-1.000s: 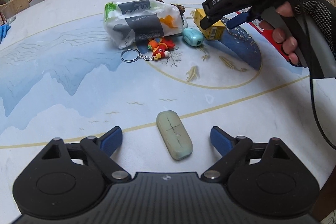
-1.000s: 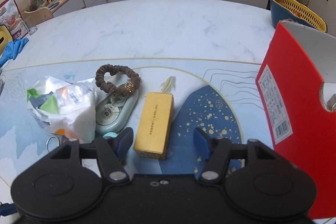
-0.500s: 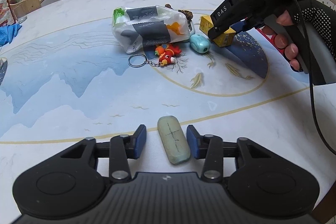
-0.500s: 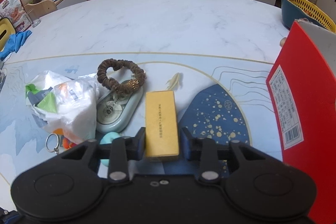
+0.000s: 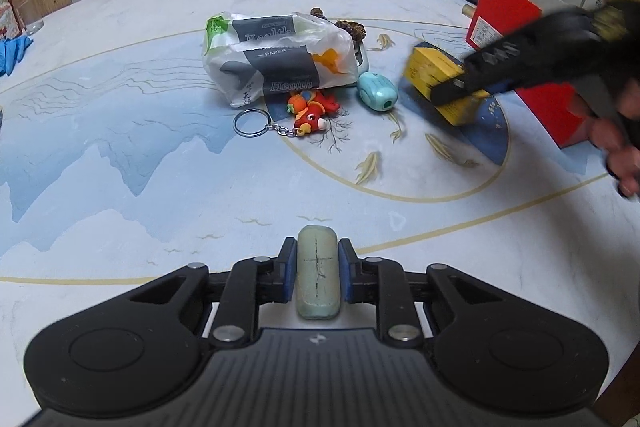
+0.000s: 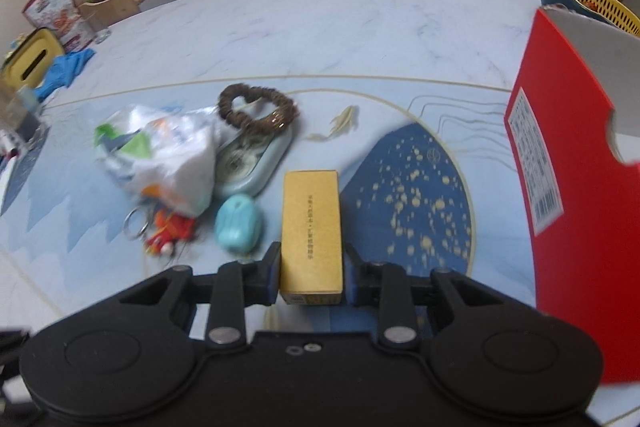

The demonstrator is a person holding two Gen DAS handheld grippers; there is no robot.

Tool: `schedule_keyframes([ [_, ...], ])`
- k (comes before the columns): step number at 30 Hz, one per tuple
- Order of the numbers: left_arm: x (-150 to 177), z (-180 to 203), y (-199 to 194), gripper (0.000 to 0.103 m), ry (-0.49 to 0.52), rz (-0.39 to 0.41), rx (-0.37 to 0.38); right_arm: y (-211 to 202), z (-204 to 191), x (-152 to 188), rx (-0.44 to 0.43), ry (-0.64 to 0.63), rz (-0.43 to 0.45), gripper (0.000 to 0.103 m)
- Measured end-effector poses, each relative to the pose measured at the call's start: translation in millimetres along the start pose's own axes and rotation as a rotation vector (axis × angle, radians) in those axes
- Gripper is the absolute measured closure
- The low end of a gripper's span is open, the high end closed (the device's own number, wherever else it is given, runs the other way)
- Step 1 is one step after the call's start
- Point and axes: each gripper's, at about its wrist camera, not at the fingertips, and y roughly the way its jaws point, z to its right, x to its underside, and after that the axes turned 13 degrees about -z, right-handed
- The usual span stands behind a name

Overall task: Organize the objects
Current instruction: 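Carry the eraser with left tool while right carries yellow box over shoebox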

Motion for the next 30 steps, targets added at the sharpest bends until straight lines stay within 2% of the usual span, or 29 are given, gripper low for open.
schedule_keyframes([
  [7, -14.3, 4.4, -4.9, 0.082, -0.007, -0.005, 0.027, -34.6, 5.6, 22.9, -0.045, -0.001, 0.012, 0.074],
  [15, -44.9, 30.2, -29.4, 0.082, 0.054, 0.064, 0.059, -90.0, 22.0, 41.5, -0.080, 0.016, 0.073, 0.074],
  [30, -126.0, 116.0, -72.5, 0.082, 0.217, 0.227, 0.131, -167.7, 95.4, 60.5, -0.006, 0.114, 0.239, 0.074],
])
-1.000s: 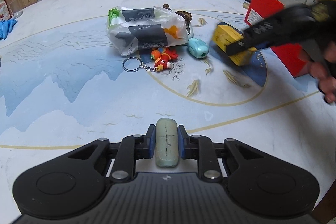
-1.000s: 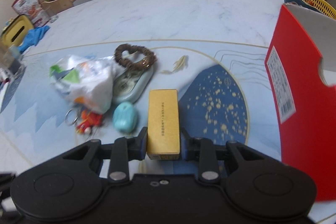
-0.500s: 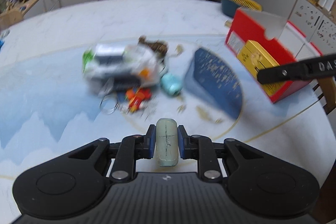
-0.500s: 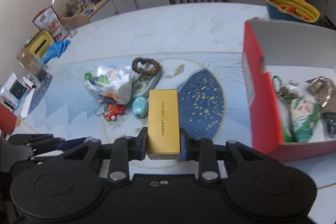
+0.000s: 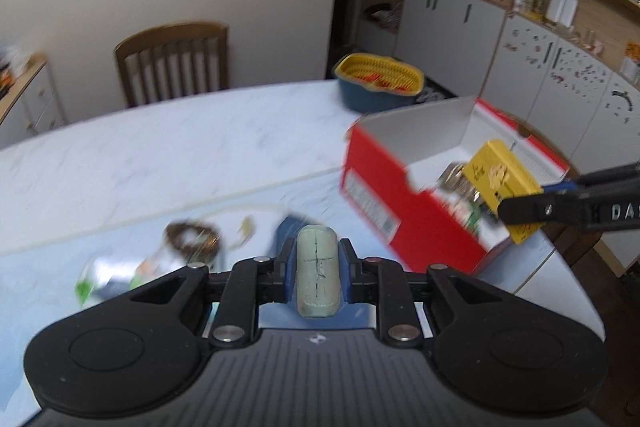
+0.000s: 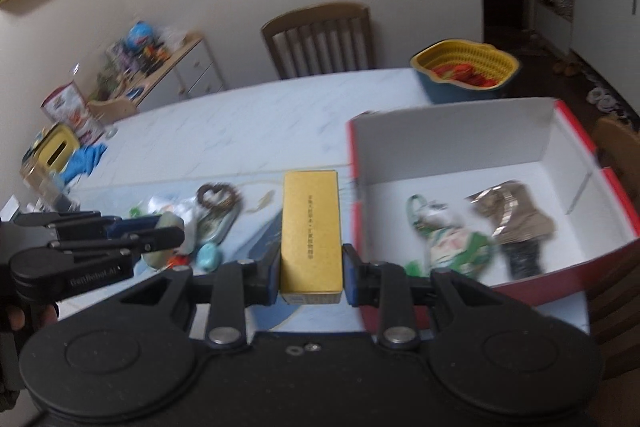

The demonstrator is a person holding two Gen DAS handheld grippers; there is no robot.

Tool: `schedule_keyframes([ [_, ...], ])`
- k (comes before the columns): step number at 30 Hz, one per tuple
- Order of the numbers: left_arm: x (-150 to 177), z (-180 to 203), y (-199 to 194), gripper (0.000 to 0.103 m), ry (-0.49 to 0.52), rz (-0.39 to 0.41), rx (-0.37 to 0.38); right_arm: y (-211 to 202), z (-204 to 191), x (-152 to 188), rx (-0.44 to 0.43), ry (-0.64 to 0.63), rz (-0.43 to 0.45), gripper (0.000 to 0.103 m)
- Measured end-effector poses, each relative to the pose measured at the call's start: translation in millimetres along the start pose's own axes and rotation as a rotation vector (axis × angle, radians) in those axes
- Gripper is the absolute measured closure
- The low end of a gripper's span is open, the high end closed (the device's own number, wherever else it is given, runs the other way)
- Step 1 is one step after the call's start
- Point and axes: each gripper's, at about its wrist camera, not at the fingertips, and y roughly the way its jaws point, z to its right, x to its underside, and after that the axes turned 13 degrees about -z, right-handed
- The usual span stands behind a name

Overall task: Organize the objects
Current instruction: 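Carry the eraser with left tool while right carries yellow box over shoebox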

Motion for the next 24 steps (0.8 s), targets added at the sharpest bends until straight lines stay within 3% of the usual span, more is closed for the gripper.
schedule_keyframes([
  [9, -54.3, 58.1, 25.0, 0.082, 0.071, 0.023, 0.062, -26.1, 65.6, -3.9, 0.079, 0.070, 0.076, 0.074],
  [15, -83.3, 86.9, 60.9, 0.082, 0.070, -0.041, 0.120, -31.9, 109.6, -11.1, 0.140, 0.112, 0.096, 0.074],
  [24, -109.3, 130.1, 107.8, 0.082, 0.122, -0.102, 0.086, -13.6, 150.9, -24.7, 0.159, 0.130, 0.067, 0.074],
])
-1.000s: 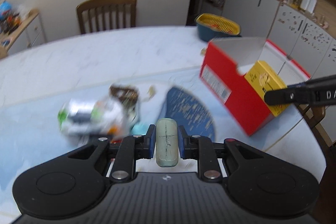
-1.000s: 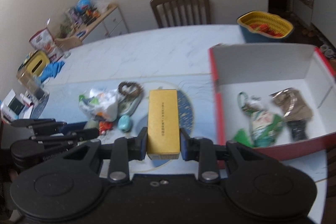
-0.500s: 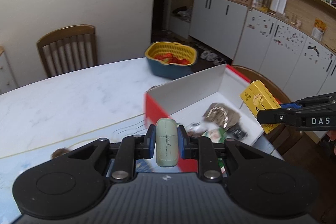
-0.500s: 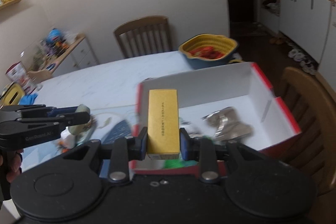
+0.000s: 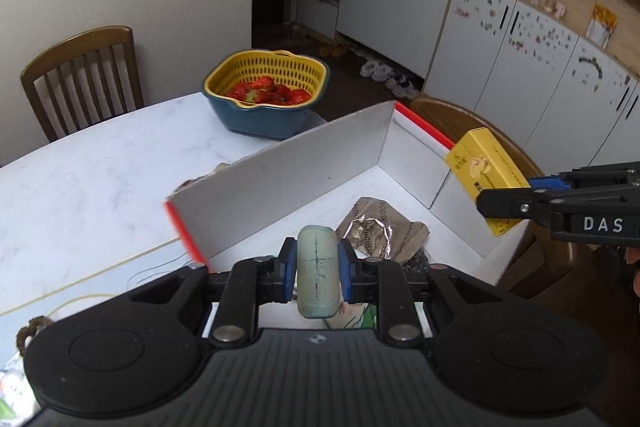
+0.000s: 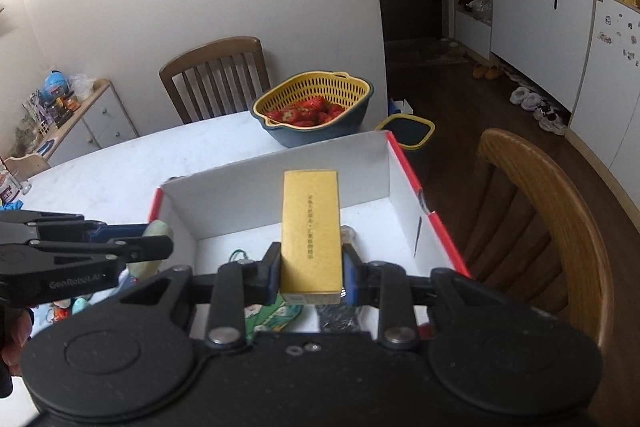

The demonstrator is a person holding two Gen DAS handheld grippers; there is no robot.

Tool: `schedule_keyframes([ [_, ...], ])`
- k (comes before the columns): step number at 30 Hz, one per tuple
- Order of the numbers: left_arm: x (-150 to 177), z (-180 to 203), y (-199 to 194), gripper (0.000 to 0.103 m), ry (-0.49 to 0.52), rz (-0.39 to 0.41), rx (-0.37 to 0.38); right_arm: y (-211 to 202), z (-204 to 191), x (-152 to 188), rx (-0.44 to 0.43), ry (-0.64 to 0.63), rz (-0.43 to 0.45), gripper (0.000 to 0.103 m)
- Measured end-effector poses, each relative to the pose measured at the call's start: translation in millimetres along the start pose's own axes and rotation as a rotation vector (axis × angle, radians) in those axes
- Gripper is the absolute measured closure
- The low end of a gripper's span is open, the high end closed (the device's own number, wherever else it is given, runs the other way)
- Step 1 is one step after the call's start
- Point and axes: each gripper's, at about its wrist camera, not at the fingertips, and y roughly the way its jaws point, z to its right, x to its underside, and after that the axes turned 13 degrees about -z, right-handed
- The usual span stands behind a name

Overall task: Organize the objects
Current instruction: 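Carry the eraser with left tool while right carries yellow box over shoebox, then open both tools to drop the eraser and yellow box into the box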

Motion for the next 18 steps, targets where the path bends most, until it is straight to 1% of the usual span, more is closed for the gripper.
schedule_keyframes([
  [7, -16.2, 17.5, 39.7, 0.082, 0.047, -0.097, -0.007, 33.5, 11.9, -7.5, 0.006, -0.023, -0.081, 0.074],
  [10, -22.0, 21.7, 55.3, 0.082, 0.054, -0.130, -0.027, 48.4, 15.5, -8.1, 0.009, -0.032, -0.114, 0.074],
  [13, -28.0, 24.4, 70.3, 0.082, 0.063, -0.160, -0.051, 62.1, 19.8, -7.5, 0.000, -0.033, -0.136, 0.074],
  [18, -34.3, 27.4, 88.6, 0.082, 0.081, -0.207, -0.063, 76.2, 21.5, -4.2, -0.001, -0.039, -0.166, 0.074],
])
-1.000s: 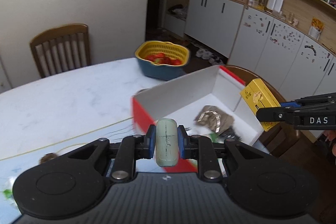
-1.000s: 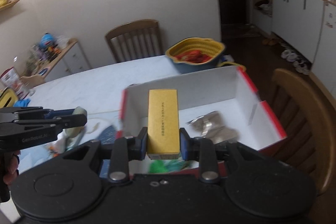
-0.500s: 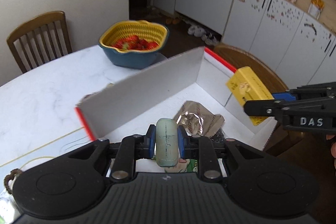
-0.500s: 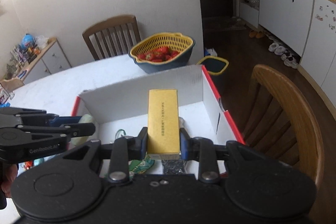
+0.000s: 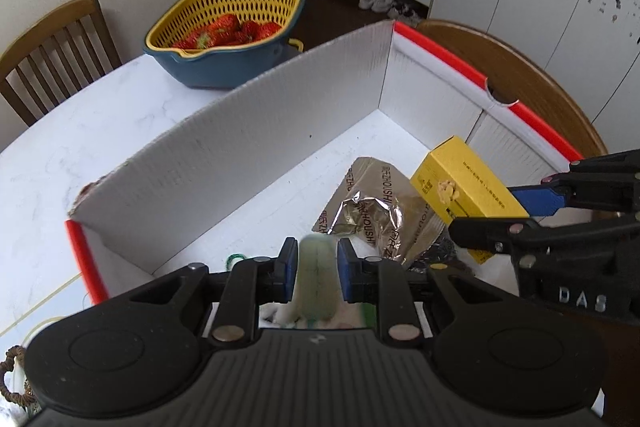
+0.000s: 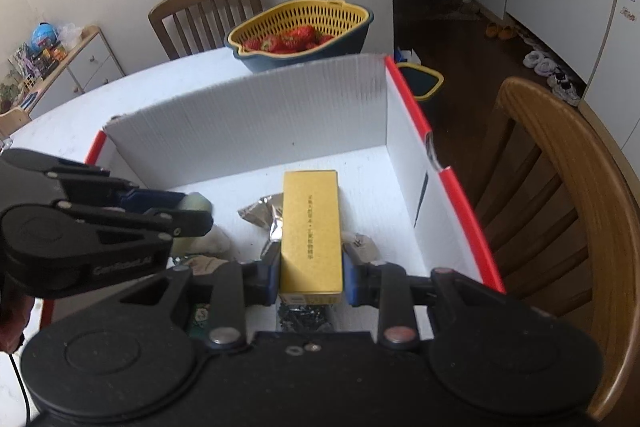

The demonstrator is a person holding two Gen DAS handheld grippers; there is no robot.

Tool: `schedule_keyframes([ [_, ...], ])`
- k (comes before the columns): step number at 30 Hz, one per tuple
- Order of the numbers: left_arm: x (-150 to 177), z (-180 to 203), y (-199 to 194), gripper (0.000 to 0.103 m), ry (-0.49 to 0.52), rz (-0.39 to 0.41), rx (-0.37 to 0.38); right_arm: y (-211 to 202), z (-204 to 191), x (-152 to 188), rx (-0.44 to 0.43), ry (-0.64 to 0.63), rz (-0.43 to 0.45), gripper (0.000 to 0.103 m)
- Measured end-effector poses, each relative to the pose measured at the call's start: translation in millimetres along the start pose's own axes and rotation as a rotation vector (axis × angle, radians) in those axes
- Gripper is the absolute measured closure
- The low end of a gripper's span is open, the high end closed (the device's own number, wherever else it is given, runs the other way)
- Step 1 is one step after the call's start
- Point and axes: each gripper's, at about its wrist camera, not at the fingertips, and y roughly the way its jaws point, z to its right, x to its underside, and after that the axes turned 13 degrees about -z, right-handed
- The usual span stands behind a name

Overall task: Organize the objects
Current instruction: 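Open both tools to drop the eraser and yellow box into the box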

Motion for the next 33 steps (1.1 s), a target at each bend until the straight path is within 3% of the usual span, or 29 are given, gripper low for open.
schedule_keyframes([
  [9, -10.0, -3.2, 10.9, 0.082, -0.010, -0.056, -0.012, 10.0, 2.2, -0.4, -0.029, -0.029, -0.038, 0.073],
  [18, -0.5, -8.7, 7.0, 0.081, -0.036, -0.051, -0.009, 7.6, 4.5, -0.9, -0.048, -0.032, -0.031, 0.070],
  [21, 3.3, -8.6, 1.0, 0.068, -0.033, -0.038, -0.005, 5.9, 4.4, -0.5, -0.052, -0.030, -0.029, 0.069],
  [24, 8.9, -9.7, -9.6, 0.041, -0.045, -0.003, 0.000, 2.6, 4.2, 0.2, -0.060, -0.031, -0.024, 0.067],
  [30, 21.4, -15.1, -32.6, 0.040, -0.063, 0.051, 0.030, -8.2, 1.0, 4.1, -0.072, -0.031, -0.007, 0.066],
  [33, 30.2, -19.8, -44.4, 0.040, -0.080, 0.079, 0.050, -16.2, -3.2, 7.1, -0.071, -0.036, 0.012, 0.059],
])
